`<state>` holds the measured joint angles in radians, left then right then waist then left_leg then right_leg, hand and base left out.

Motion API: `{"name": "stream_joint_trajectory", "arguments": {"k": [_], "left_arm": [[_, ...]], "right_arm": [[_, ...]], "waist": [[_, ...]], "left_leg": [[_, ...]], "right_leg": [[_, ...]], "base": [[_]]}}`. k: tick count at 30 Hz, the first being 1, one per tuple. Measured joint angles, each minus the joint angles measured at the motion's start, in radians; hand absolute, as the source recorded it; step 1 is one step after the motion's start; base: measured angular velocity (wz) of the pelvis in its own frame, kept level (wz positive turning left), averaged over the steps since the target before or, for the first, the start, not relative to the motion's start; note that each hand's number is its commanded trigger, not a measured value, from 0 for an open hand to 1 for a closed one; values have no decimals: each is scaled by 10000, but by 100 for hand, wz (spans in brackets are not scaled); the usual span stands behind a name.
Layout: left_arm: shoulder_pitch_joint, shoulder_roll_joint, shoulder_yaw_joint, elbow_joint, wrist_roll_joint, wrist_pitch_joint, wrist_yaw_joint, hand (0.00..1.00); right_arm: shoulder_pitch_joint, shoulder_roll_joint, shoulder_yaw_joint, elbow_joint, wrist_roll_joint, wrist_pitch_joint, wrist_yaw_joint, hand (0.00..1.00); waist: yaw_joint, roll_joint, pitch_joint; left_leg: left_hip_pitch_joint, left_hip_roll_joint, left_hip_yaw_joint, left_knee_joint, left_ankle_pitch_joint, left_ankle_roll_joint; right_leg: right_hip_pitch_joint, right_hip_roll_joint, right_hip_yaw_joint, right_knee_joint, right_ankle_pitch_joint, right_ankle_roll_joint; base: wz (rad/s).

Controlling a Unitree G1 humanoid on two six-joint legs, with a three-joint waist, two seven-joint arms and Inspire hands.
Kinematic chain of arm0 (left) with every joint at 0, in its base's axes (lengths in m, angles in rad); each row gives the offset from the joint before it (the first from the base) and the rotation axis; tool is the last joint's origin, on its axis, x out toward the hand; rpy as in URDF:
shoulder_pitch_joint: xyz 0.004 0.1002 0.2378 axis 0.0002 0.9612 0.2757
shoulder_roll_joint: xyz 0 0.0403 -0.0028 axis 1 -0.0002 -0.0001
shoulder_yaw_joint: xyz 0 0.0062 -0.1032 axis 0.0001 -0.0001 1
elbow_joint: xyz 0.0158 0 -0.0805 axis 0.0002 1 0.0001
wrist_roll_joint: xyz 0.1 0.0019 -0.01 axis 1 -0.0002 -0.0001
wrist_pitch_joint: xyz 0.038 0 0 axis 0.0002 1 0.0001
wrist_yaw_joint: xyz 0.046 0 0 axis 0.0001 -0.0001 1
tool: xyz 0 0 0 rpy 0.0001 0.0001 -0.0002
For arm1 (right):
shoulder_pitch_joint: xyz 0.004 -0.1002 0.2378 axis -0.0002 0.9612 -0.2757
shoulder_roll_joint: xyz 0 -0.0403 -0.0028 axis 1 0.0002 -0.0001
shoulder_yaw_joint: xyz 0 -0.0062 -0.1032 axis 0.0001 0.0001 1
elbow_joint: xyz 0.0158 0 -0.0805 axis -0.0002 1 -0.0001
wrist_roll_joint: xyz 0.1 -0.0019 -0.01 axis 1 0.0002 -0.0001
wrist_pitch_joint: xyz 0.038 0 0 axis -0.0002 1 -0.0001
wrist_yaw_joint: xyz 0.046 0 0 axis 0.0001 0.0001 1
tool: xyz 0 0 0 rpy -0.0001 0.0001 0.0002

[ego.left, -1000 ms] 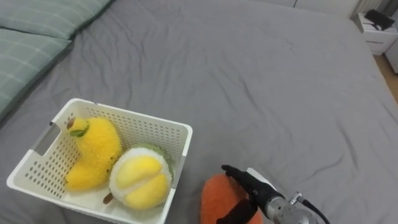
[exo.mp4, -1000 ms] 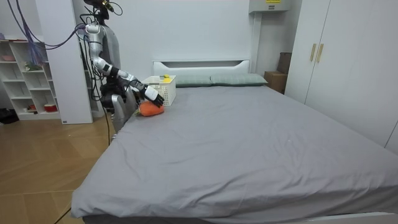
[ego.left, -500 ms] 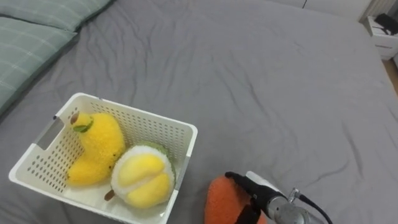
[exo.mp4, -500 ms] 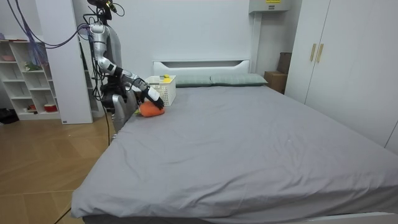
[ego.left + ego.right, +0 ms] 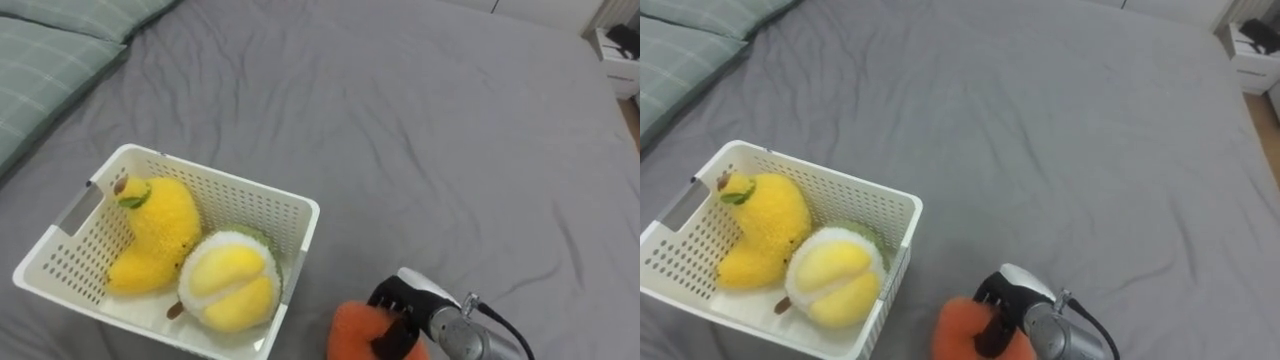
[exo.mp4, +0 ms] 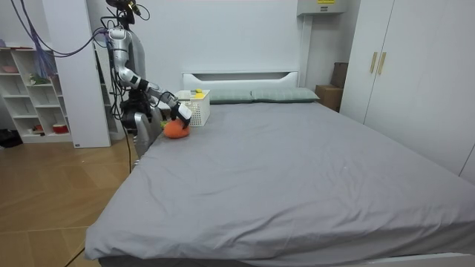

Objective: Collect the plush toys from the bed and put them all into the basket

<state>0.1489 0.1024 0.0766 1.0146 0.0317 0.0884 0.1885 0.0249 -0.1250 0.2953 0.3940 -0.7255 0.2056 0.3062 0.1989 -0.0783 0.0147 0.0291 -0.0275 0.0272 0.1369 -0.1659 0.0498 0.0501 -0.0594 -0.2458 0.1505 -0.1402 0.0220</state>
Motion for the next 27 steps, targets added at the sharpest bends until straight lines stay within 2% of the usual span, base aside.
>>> {"name": "stream_joint_trajectory", "arguments": {"k": [6,11,16,21,27], "left_arm": [[0,0,1,0,0,6,-4,0],[8,7,98,-1,-2,5,-14,0],[5,18,202,-1,0,5,-44,0],[2,23,214,0,-1,4,-62,0],[21,46,238,7,3,-69,-239,0]], "right_arm": [[-5,39,6,5,-33,71,12,100],[-49,35,-12,250,-41,133,-116,100],[-64,30,-20,225,-48,135,-295,100],[-232,9,-65,227,162,126,-461,100],[-300,-69,-650,21,452,-183,-845,100]], "waist": [[5,-16,-11],[18,-110,-64],[20,-171,-75],[-3,-167,-42],[-54,-102,19]], "left_leg": [[-9,-4,-27,4,1,-1],[5,-5,-22,66,3,1],[7,-5,-24,86,2,1],[22,-6,-9,96,2,1],[7,-11,8,93,1,2]], "right_leg": [[4,-1,-11,0,0,0],[7,-11,-23,2,0,0],[14,-15,-30,10,1,-1],[29,-20,-27,18,4,-2],[5,-26,-24,20,5,-1]], "base": [[0],[0],[0],[0],[0]]}}
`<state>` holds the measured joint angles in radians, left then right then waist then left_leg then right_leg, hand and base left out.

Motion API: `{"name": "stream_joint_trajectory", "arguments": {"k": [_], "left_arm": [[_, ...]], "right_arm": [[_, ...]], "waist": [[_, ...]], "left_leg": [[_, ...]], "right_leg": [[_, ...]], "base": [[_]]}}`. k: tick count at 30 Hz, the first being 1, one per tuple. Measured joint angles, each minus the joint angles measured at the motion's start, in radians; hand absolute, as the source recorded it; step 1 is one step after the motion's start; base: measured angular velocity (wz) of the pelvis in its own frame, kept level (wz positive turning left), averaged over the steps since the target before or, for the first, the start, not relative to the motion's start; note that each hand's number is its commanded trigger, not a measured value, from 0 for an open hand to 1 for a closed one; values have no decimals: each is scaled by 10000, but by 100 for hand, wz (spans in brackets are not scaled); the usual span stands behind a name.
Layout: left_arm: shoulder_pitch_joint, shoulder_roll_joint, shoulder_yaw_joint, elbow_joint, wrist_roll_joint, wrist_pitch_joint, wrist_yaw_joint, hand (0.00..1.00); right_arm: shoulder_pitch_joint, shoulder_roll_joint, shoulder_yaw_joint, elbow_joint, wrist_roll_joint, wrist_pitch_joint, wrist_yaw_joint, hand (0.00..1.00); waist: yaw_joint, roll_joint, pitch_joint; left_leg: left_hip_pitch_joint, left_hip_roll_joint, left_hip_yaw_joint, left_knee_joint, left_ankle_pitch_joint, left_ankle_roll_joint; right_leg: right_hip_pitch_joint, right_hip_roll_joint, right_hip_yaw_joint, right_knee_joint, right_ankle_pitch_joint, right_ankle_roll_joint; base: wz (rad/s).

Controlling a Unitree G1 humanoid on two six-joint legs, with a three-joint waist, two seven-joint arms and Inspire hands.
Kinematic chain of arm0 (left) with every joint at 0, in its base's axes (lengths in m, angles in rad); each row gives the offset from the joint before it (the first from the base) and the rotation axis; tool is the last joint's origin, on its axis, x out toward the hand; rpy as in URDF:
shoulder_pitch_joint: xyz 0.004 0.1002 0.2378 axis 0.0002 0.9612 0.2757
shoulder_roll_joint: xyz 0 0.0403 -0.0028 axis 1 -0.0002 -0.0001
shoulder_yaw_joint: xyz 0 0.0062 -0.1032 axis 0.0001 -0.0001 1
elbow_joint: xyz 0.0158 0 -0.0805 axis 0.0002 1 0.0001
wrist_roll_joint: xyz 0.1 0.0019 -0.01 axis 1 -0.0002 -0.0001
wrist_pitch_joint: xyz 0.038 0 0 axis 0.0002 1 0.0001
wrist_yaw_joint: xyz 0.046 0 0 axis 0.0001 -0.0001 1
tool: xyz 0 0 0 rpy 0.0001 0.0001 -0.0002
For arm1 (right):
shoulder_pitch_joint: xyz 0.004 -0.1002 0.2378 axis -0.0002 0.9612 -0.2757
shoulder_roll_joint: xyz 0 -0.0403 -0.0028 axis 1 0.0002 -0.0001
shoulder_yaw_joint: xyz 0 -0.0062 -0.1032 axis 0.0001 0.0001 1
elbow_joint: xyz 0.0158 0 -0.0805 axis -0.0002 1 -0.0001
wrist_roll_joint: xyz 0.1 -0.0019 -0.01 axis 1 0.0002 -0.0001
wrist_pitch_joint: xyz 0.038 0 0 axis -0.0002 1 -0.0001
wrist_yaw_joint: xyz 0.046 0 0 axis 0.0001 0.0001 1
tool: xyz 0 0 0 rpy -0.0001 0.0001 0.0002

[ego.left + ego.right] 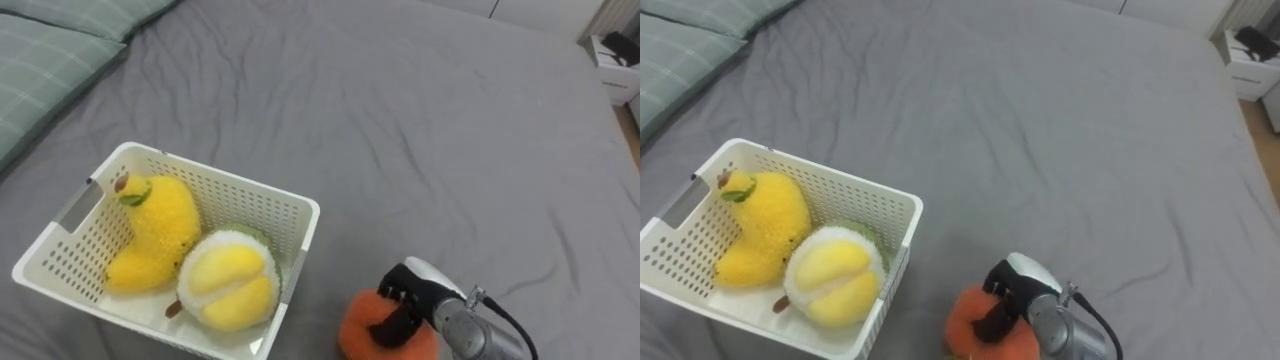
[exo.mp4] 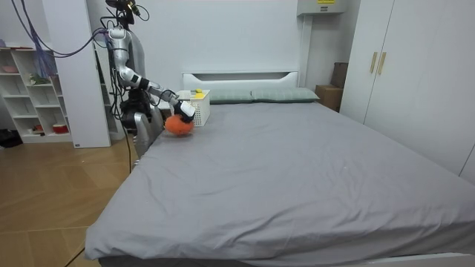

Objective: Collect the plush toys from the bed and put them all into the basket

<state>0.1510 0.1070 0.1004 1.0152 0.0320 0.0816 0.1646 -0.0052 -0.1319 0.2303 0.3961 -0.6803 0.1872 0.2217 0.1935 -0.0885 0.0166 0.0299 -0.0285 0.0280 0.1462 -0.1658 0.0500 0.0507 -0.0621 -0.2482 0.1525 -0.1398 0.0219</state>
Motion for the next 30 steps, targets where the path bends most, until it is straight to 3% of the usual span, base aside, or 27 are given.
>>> {"name": "stream_joint_trajectory", "arguments": {"k": [3,7,18,30], "left_arm": [[52,17,206,6,4,-10,-49,0],[114,29,400,-185,12,-6,-274,0],[140,62,455,-49,12,-11,-501,0],[81,127,517,404,34,-9,-632,0]], "right_arm": [[-2,-253,-425,-979,8,-81,-3,100],[-107,-712,-1108,-2438,-14,-170,-343,100],[-346,-907,-1430,-3489,-224,-217,-655,100],[-1232,-1009,-1339,-5356,590,-89,-178,100]], "waist": [[-231,41,26],[-324,42,-7],[-292,100,-45],[-214,70,-70]], "left_leg": [[-21,1,7,-6,0,0],[7,5,23,-14,1,0],[102,15,103,-12,3,3],[130,15,109,10,2,15]], "right_leg": [[-28,-2,-1,1,0,0],[-61,3,22,-3,0,0],[14,-11,89,102,1,1],[16,-23,21,179,-1,3]], "base": [[0],[0],[0],[0]]}}
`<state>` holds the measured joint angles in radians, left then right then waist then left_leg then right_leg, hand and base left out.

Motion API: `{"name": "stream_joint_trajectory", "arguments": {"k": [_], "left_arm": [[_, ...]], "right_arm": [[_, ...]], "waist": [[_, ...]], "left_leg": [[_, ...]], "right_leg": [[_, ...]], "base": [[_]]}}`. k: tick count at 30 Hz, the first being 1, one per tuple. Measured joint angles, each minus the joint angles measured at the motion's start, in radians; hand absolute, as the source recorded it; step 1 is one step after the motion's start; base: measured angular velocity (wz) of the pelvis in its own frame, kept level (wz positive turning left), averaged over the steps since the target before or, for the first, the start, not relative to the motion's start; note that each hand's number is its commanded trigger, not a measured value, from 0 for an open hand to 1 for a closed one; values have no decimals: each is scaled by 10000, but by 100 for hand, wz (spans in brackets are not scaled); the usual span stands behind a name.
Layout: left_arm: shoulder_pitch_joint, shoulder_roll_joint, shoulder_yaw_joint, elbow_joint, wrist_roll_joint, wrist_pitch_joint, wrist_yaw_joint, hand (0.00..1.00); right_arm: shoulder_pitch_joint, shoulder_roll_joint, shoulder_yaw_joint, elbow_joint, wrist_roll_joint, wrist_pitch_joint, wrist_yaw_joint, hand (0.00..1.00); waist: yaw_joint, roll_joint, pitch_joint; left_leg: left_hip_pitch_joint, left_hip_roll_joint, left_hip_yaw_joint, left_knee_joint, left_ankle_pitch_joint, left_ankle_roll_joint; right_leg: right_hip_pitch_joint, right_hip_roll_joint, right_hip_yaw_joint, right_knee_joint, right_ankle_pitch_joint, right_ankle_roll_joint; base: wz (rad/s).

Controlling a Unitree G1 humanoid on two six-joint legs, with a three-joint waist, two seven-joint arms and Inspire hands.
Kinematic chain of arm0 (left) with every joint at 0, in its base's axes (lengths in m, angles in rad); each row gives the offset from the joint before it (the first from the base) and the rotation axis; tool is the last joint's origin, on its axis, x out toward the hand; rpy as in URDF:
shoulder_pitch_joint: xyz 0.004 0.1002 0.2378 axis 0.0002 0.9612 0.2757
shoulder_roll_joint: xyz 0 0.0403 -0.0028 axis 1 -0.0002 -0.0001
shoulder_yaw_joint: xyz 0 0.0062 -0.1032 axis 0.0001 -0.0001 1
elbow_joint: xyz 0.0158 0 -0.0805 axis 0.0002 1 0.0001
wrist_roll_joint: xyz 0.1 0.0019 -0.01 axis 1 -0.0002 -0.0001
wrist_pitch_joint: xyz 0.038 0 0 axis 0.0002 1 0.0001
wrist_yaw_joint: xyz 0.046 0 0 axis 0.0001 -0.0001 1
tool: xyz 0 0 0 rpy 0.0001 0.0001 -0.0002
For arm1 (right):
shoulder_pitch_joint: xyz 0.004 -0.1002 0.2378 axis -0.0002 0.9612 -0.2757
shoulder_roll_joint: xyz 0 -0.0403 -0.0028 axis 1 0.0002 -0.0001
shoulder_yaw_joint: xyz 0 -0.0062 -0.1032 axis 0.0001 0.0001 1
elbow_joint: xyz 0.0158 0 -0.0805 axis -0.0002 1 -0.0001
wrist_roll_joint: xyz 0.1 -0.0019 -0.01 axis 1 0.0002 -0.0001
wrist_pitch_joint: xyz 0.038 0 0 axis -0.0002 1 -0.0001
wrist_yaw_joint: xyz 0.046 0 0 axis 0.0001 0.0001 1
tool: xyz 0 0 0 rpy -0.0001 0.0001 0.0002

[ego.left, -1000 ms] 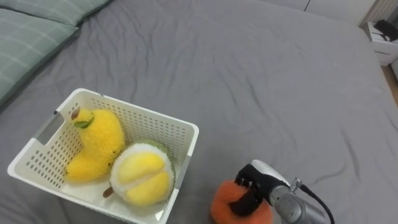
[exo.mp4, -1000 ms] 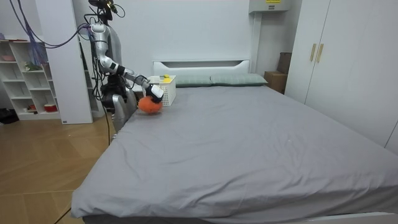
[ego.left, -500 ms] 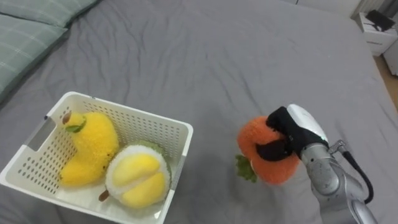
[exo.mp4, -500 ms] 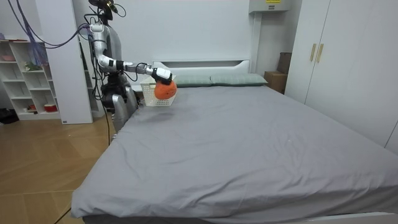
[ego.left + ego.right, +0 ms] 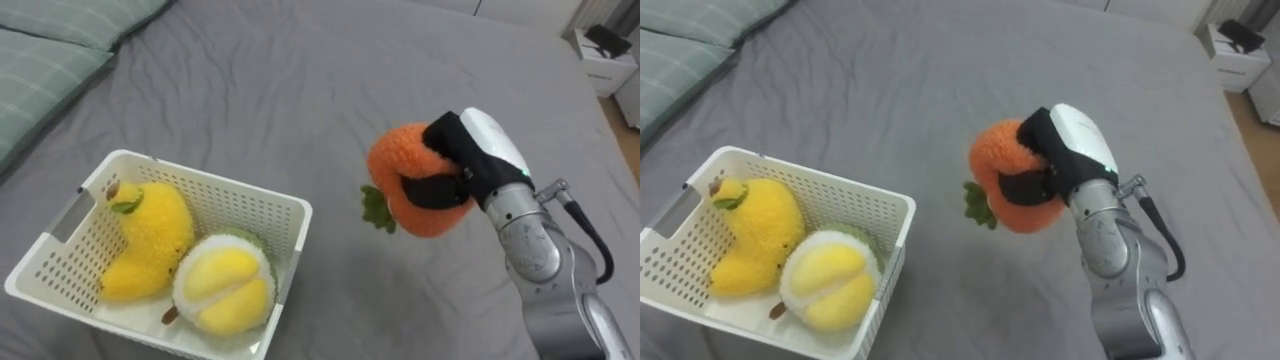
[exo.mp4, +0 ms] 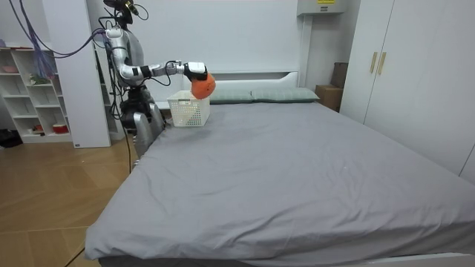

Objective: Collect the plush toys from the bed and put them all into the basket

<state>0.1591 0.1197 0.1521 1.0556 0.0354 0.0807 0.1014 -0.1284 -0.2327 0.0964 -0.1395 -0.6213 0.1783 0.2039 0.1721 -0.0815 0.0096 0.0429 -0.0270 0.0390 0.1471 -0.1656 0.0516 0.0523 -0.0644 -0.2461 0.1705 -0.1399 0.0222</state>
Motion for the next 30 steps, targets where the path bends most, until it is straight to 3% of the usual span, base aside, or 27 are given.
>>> {"name": "stream_joint_trajectory", "arguments": {"k": [10,16,23,28,30], "left_arm": [[-82,118,5,85,456,20,-50,0],[-96,167,2,267,469,64,-49,0],[-219,166,-376,108,930,75,-87,0],[-429,197,-600,-23,1150,203,-90,0],[-502,195,-599,-22,1148,242,-90,0]], "right_arm": [[-528,22,321,-563,347,105,118,100],[-1056,479,1038,-773,276,198,315,100],[-1552,1026,2411,-850,365,337,872,100],[-1783,1110,3029,-825,491,440,1191,100],[-1844,1127,3276,-809,514,439,1279,96]], "waist": [[550,-25,-15],[687,-30,-1],[1039,-159,-71],[1416,-160,-33],[1558,-171,-8]], "left_leg": [[7,0,-18,-16,0,0],[0,-12,-143,-23,-1,-1],[-216,-37,-383,49,3,-2],[-227,-46,-493,41,4,-1],[-233,-47,-513,45,5,0]], "right_leg": [[7,-1,-40,-6,0,0],[84,-2,-50,-15,-2,3],[10,-23,-325,-29,-2,2],[41,-41,-527,-39,-2,3],[44,-39,-530,-39,-3,5]], "base": [[0],[5],[9],[7],[5]]}}
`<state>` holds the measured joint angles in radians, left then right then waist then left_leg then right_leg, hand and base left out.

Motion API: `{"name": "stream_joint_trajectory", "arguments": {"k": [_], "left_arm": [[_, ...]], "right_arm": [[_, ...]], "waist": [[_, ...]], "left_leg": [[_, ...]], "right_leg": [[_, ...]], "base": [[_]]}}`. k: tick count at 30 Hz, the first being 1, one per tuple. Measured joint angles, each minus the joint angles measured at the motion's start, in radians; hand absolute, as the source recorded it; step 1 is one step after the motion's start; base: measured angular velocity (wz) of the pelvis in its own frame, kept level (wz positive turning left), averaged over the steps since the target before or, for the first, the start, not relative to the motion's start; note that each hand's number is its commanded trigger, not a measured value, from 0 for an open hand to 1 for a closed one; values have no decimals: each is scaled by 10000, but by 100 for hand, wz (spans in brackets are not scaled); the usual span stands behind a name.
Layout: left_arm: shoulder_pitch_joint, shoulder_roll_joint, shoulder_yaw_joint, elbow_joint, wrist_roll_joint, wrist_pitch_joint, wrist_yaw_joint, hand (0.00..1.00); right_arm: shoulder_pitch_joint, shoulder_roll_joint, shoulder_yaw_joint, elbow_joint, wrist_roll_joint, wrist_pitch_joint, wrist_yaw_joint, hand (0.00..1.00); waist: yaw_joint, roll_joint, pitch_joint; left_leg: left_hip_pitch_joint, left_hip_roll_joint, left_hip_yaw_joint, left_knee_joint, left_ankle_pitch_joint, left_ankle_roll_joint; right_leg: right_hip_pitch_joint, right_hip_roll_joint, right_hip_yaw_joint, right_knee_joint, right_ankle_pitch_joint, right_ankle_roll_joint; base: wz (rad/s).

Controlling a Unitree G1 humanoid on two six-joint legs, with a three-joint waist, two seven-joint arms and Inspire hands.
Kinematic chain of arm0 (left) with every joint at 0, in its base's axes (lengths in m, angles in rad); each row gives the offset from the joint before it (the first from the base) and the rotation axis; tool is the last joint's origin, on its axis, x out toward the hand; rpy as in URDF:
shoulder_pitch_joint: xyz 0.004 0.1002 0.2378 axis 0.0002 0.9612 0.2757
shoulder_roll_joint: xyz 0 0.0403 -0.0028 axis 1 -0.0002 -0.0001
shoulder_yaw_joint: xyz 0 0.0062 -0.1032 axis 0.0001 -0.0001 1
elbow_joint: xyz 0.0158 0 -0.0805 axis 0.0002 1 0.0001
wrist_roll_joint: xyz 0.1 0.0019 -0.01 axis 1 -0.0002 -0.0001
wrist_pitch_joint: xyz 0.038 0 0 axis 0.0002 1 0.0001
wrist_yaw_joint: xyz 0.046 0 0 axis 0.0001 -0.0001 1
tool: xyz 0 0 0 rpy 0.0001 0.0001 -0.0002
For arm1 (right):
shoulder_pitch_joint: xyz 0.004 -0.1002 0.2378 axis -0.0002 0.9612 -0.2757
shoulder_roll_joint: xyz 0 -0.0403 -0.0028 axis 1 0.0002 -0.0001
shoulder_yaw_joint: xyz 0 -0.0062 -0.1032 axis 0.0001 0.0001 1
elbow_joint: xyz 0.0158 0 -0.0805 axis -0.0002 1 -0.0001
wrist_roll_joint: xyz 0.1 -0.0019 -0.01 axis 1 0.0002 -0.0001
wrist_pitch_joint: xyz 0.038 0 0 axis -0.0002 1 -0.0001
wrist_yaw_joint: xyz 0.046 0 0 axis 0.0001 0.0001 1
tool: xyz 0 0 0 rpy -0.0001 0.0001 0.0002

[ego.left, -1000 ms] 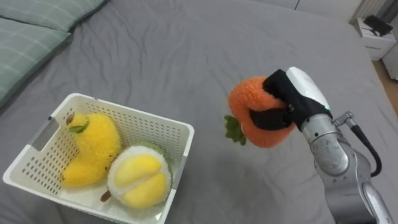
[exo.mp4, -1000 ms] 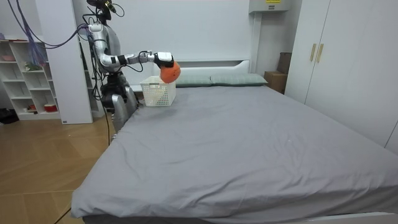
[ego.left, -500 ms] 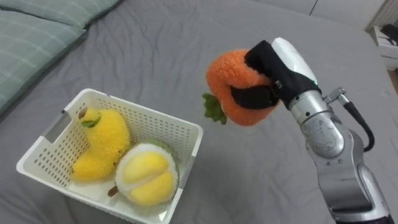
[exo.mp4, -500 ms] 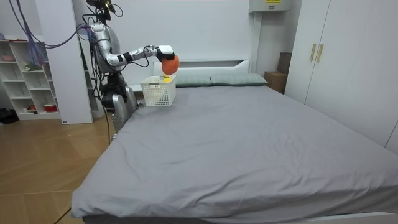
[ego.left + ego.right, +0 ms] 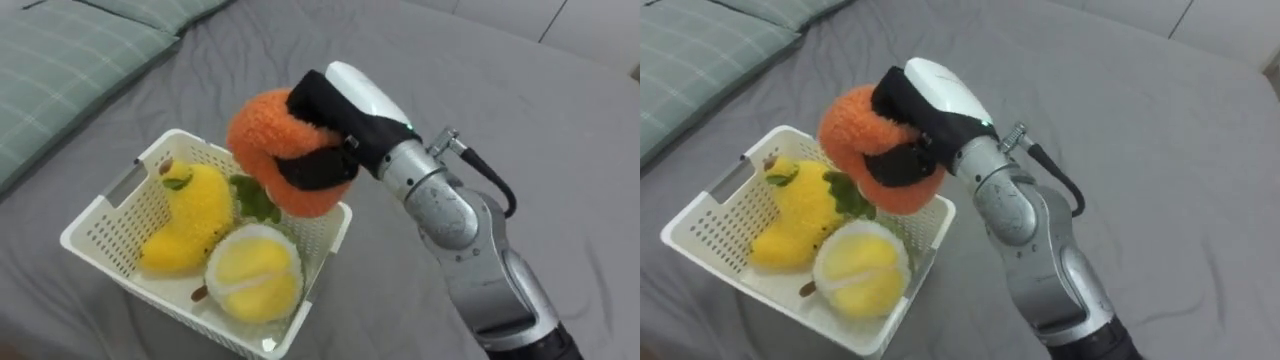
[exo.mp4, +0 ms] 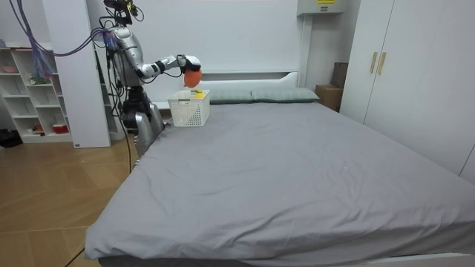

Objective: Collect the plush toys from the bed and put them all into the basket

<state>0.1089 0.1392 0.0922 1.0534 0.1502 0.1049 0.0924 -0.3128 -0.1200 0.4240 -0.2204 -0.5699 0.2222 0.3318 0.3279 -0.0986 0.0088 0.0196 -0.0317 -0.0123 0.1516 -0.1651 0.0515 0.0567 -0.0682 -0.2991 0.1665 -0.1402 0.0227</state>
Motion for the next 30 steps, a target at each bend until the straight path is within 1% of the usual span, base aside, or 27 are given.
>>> {"name": "stream_joint_trajectory", "arguments": {"k": [2,3,4,5,6,7,10,11,13,17,20,30], "left_arm": [[-79,-15,-1,-2,-2,2,0,0],[-82,-14,-1,-17,-2,5,0,0],[-82,-10,-9,-58,0,27,0,0],[-79,22,-150,-119,8,89,0,0],[-81,40,-212,-144,26,113,0,0],[-86,61,-217,-200,92,147,0,0],[-96,115,-278,-266,99,196,1,0],[-119,140,-380,-268,102,201,1,0],[-171,126,-419,-268,103,207,1,0],[-334,130,-596,-269,106,212,1,0],[-366,130,-605,-270,107,214,1,0],[-457,110,-607,-268,179,227,117,0]], "right_arm": [[-14,42,241,1,210,1,122,94],[-15,62,288,1,226,1,165,87],[-15,107,383,1,233,16,234,79],[-15,130,510,1,204,94,311,62],[-15,130,597,1,175,147,329,13],[-15,142,734,7,140,203,426,0],[-24,136,1181,12,-65,204,530,0],[-25,135,1345,21,-162,205,549,0],[-25,136,1498,44,-228,210,620,0],[-25,134,1561,139,-221,234,653,0],[-26,119,1648,153,-237,344,659,0],[-25,122,1650,153,-247,379,652,0]], "waist": [[116,-13,22],[137,-22,28],[218,-35,52],[279,-43,71],[291,-49,74],[333,-75,87],[396,-155,122],[397,-203,119],[405,-234,116],[440,-233,117],[422,-229,119],[397,-225,121]], "left_leg": [[-58,-12,-73,21,1,-1],[-76,-14,-90,27,1,-1],[-96,-14,-108,25,3,-3],[-110,-15,-140,27,3,-5],[-123,-18,-176,28,5,-7],[-141,-20,-217,31,9,-14],[-196,-26,-259,54,10,-19],[-284,-46,-318,123,10,-19],[-336,-61,-377,160,10,-20],[-394,-78,-475,186,18,-29],[-397,-80,-476,186,18,-30],[-402,-79,-463,183,18,-30]], "right_leg": [[-10,-11,-29,2,-1,1],[-18,-12,-27,3,-1,2],[-34,-11,-27,3,-2,2],[-37,-9,-30,0,-2,3],[-37,-9,-38,0,-2,3],[-37,-5,-36,-5,-2,3],[-52,1,-45,-53,-1,2],[-56,1,-57,-121,-1,2],[-56,1,-68,-153,-1,2],[-55,-1,-115,-165,-1,2],[-56,-1,-110,-166,-1,2],[-69,-1,-87,-165,-1,2]], "base": [[9],[8],[6],[7],[10],[9],[6],[10],[11],[8],[0],[0]]}}
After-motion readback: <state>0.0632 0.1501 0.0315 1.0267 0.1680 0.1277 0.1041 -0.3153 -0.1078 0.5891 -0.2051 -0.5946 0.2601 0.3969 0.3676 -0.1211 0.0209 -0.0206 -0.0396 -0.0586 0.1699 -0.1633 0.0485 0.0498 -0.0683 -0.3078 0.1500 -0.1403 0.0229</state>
